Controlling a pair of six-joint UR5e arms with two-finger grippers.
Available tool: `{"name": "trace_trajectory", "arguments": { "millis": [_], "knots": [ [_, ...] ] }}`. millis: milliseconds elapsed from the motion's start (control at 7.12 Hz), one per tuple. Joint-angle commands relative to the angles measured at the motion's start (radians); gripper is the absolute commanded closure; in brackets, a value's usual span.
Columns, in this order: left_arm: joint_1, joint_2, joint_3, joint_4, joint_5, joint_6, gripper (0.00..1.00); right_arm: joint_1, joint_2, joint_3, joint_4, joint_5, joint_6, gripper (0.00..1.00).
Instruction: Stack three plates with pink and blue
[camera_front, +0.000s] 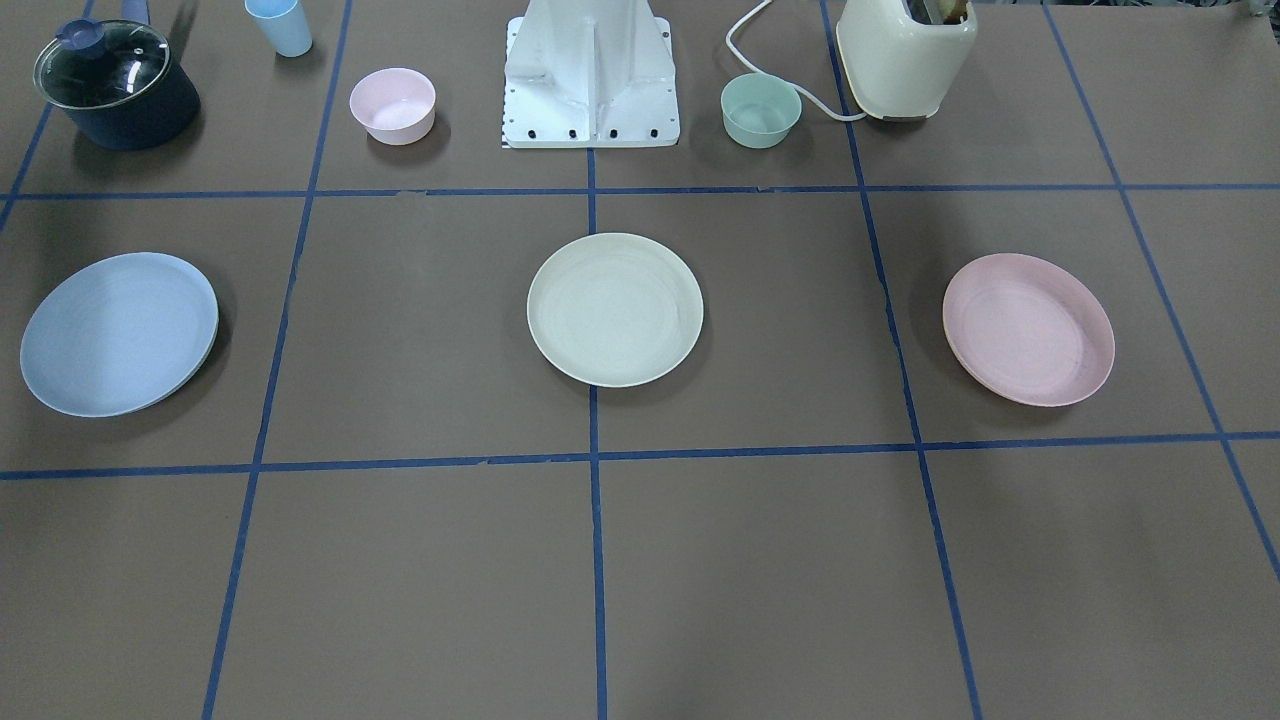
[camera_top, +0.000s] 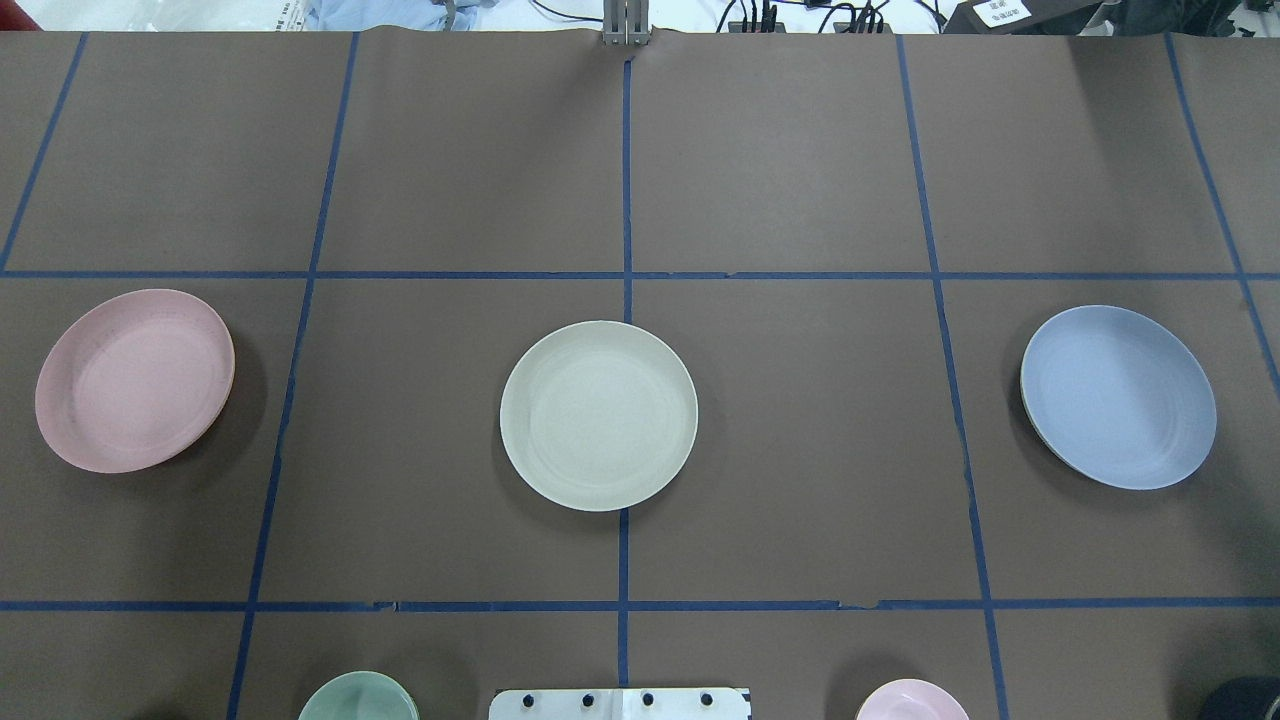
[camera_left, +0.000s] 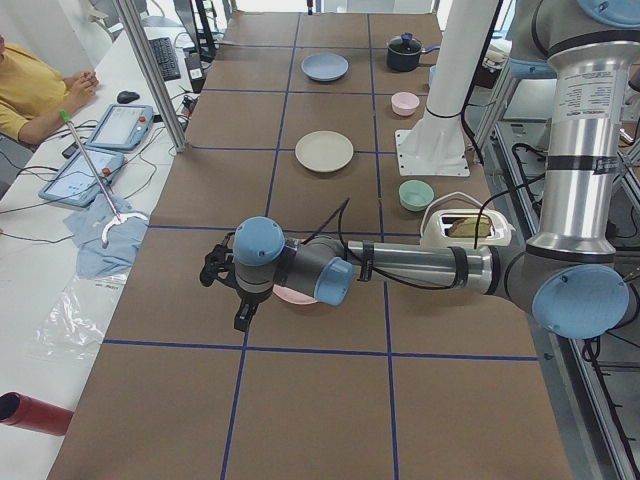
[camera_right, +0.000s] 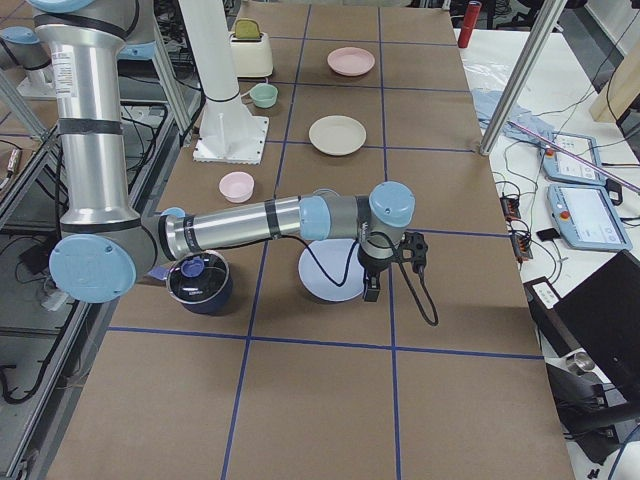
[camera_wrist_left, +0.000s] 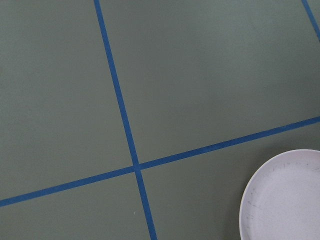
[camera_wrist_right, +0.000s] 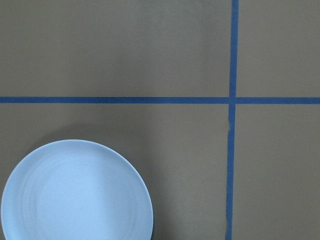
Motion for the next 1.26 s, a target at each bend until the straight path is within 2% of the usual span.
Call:
{"name": "trace_trajectory", "arguments": {
  "millis": [0,281,561,702,982,1123],
  "knots": [
    [-0.002,0.005,-0.042,-0.001,-0.006,0.0,0.0,0.01,-0.033,-0.001,0.014,-0.002,0.0,0.0],
    [0.0,0.003,-0.036,-0.013,0.011,0.003,0.0,0.01,-0.032,0.008,0.014,0.001,0.003,0.0],
    [0.007,-0.005,-0.036,-0.053,0.01,-0.014,0.0,0.005,-0.047,-0.001,0.105,0.012,0.003,0.0],
    [0.007,-0.007,-0.005,-0.059,0.011,-0.099,0.0,-0.004,-0.058,-0.002,0.127,0.05,0.003,0.0],
    [0.009,0.03,-0.002,-0.131,-0.001,-0.109,0.0,-0.061,-0.059,-0.016,0.15,0.05,0.005,0.0],
    [0.061,0.026,0.001,-0.171,-0.003,-0.112,0.0,-0.079,-0.059,-0.018,0.173,0.046,0.005,0.0]
  ]
}}
